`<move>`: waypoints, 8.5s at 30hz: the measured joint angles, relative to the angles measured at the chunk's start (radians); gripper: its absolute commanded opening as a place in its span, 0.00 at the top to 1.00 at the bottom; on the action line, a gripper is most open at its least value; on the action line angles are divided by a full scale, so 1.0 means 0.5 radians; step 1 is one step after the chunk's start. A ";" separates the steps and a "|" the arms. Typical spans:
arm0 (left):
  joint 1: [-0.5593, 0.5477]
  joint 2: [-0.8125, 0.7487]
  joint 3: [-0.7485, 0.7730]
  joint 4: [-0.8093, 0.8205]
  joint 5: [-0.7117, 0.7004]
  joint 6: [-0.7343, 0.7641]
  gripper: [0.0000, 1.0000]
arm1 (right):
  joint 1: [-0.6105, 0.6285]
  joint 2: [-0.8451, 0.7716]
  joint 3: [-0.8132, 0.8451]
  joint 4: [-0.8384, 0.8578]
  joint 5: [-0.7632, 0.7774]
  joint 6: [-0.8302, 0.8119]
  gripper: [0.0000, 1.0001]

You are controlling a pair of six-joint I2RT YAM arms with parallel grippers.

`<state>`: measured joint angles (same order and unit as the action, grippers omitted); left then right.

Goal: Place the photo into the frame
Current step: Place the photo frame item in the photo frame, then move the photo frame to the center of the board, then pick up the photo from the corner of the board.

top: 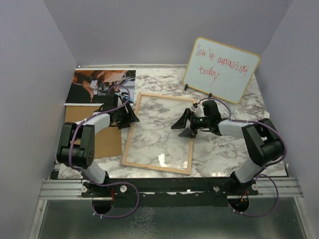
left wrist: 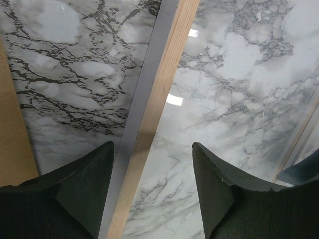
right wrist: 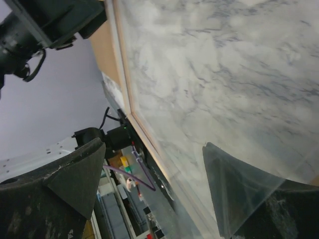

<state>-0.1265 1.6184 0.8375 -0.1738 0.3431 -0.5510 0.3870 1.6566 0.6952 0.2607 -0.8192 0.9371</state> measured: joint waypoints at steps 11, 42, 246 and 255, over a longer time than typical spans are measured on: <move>0.000 -0.027 0.000 -0.058 -0.032 0.025 0.32 | 0.000 -0.040 0.086 -0.578 0.274 -0.117 0.13; 0.000 -0.045 0.008 -0.105 -0.038 0.078 0.27 | 0.001 -0.283 0.395 -1.480 1.105 -0.471 0.59; 0.433 0.159 0.826 -0.718 -0.540 0.072 0.14 | 0.665 1.628 2.390 0.081 1.040 0.192 1.00; 0.432 -0.468 0.730 -0.897 -0.566 0.042 0.01 | 0.652 0.722 1.623 0.303 1.080 0.130 1.00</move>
<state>0.0895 1.3842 1.2026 -0.6224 0.0601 -0.5301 0.7132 2.0174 1.5066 0.4122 -0.2794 1.0023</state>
